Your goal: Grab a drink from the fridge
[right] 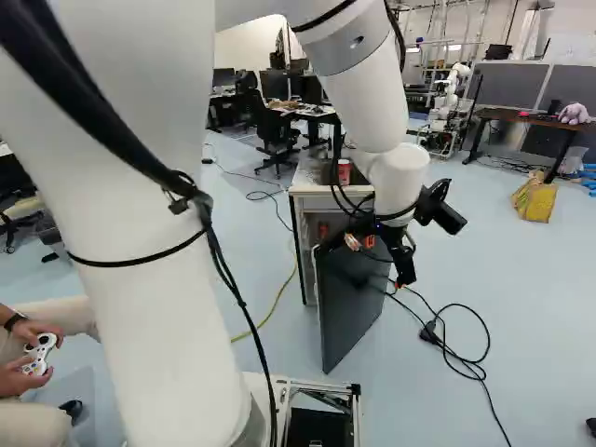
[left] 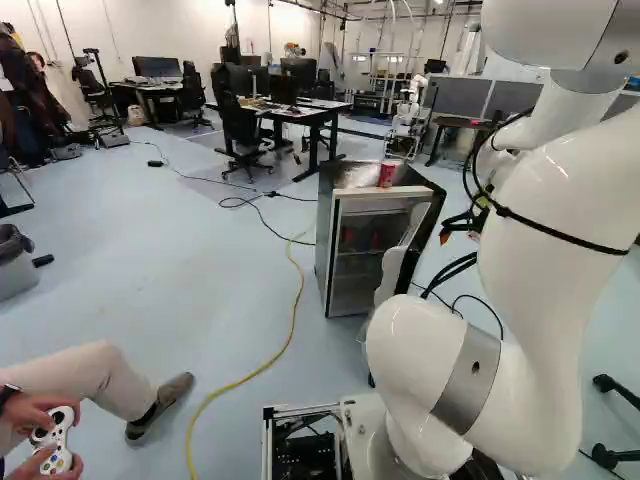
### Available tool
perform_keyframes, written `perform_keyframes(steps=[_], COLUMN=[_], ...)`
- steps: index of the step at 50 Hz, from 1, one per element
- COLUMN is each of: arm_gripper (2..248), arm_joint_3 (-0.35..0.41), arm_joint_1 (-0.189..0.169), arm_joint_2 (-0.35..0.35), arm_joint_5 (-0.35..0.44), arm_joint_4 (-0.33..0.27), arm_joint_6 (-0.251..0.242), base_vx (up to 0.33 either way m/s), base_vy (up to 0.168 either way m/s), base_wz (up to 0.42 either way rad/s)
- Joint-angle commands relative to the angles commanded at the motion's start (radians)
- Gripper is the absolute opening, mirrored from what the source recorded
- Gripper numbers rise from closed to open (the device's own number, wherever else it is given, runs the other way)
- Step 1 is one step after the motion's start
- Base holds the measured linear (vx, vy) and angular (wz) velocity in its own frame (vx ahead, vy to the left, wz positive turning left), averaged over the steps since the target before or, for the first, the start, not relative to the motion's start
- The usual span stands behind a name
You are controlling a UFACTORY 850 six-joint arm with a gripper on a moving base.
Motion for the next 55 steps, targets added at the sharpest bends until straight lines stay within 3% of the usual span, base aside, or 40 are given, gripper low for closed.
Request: perform_keyframes(steps=[55], arm_gripper=[247], arm_joint_3=[0.158], arm_joint_1=[0.186], arm_joint_2=[0.123], arm_joint_5=[0.099], arm_joint_4=[-0.014], arm_joint_6=[0.000], base_vx=[0.000], base_vy=[0.000], base_wz=[0.000])
